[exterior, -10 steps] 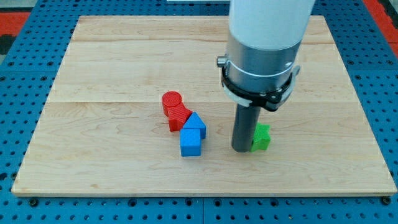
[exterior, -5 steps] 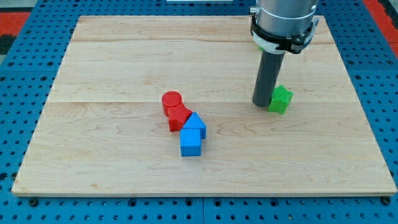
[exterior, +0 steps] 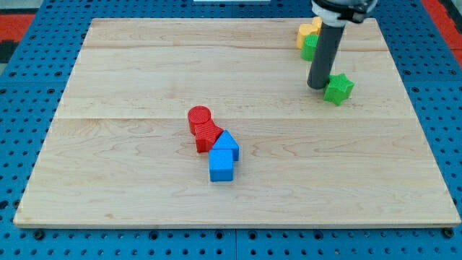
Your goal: Place the green star at the bottom right side of the green circle
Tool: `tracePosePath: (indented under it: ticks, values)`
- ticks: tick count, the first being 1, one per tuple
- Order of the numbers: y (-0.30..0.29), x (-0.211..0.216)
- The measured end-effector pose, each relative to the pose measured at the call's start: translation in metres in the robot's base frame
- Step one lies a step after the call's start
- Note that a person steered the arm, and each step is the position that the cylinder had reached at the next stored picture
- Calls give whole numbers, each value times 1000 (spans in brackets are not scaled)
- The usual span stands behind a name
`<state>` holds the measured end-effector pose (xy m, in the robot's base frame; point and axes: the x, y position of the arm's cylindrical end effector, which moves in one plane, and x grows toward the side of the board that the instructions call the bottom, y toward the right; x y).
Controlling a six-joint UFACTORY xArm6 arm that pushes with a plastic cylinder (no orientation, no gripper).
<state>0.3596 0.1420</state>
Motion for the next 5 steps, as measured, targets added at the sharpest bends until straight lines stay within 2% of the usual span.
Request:
tracePosePath:
  ticks: [1, 2, 3, 4, 5]
  values:
    - [-11, 19]
    - [2, 69]
    - [40, 47]
    - [50, -4]
    - [33, -47]
